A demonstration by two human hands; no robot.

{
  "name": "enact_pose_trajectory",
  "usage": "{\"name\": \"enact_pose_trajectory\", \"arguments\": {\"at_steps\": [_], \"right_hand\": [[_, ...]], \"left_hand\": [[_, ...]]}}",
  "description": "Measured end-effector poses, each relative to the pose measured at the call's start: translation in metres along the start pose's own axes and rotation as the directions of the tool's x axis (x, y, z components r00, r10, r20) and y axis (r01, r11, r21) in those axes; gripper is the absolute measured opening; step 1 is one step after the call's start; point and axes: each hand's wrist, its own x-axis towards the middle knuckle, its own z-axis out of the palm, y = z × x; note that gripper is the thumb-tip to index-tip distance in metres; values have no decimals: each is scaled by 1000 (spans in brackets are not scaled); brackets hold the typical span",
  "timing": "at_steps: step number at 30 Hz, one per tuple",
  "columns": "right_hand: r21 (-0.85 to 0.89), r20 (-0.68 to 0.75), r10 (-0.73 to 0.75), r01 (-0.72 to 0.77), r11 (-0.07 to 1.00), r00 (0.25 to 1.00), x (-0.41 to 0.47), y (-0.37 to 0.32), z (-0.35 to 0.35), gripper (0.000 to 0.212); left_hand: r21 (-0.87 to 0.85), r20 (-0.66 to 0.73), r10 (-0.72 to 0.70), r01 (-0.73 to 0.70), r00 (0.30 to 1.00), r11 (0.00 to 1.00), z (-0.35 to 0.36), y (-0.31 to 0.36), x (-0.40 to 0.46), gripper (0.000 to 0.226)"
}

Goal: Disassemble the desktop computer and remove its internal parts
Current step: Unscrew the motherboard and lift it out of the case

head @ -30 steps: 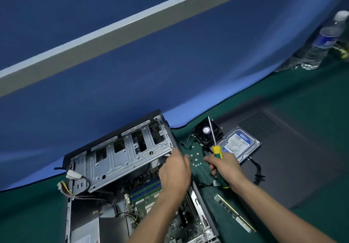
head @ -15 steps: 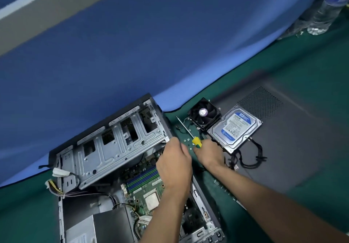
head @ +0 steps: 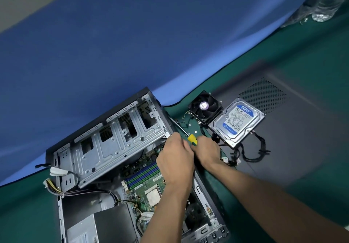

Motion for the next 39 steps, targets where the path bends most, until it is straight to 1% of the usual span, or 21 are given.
{"name": "enact_pose_trajectory", "arguments": {"at_steps": [2, 6, 10, 12, 13, 14, 16, 17, 19, 21, 23, 26, 29, 31, 32, 34, 35, 37, 39], "right_hand": [[52, -8, 12, -12, 999, 1000, -1, 2, -2, 24], [196, 25, 28, -32, 980, 999, -6, 8, -16, 21], [245, -1, -92, 89, 965, 996, -19, 9, -45, 8], [236, 12, -165, 157, 959, 986, -30, 6, -65, 14], [221, 24, -204, 194, 956, 979, -35, 3, -77, 16], [185, 35, -244, 233, 955, 969, -40, 0, -90, 17], [32, 82, -324, 322, 946, 943, -48, -8, -116, 17], [-51, 109, -357, 364, 930, 928, -52, -15, -128, 18], [-151, 160, -411, 434, 888, 897, -59, -31, -148, 20], [-170, 211, -452, 488, 856, 867, -65, -48, -159, 24], [-148, 253, -487, 531, 834, 836, -72, -64, -165, 25], [-65, 269, -530, 564, 823, 805, -79, -83, -167, 14], [107, 232, -562, 553, 826, 794, -87, -96, -161, 16], [220, 185, -585, 547, 808, 789, -95, -101, -153, 17], [238, 161, -598, 557, 795, 785, -99, -101, -147, 17], [178, 128, -628, 605, 776, 768, -104, -100, -130, 19], [138, 113, -641, 627, 767, 759, -107, -97, -126, 19], [45, 127, -669, 670, 741, 732, -109, -93, -114, 20], [-35, 160, -689, 702, 712, 707, -108, -90, -104, 19]], "left_hand": [[-9, 3, 0, 0, 1000, 1000, -1, 1, 0, 20], [-9, -4, 34, -34, 999, 999, -3, 0, -1, 18], [111, -1, 103, -102, 995, 989, -8, 2, 0, 16], [131, -61, 160, -151, 985, 980, -15, 5, -3, 10], [147, -91, 223, -208, 971, 967, -20, 7, -4, 11], [177, -104, 293, -272, 950, 946, -24, 9, -3, 20], [249, -106, 403, -368, 909, 896, -36, 11, 1, 41], [301, -103, 442, -396, 891, 868, -42, 11, 3, 45], [399, -97, 490, -417, 866, 817, -56, 5, 6, 38], [427, -110, 498, -411, 860, 805, -68, -6, 6, 33], [399, -142, 489, -402, 861, 824, -76, -21, 4, 30], [292, -210, 445, -378, 871, 878, -82, -46, -6, 20], [156, -244, 315, -283, 917, 946, -75, -71, -22, 15], [39, -211, 197, -194, 957, 980, -66, -84, -33, 13], [-21, -181, 158, -164, 971, 986, -61, -90, -37, 12], [-150, -114, 115, -132, 987, 980, -50, -104, -43, 10], [-195, -85, 123, -137, 989, 971, -47, -109, -45, 9], [-261, -31, 129, -133, 991, 956, -38, -117, -48, 7], [-315, 50, 97, -77, 994, 946, -29, -124, -51, 7]]}}
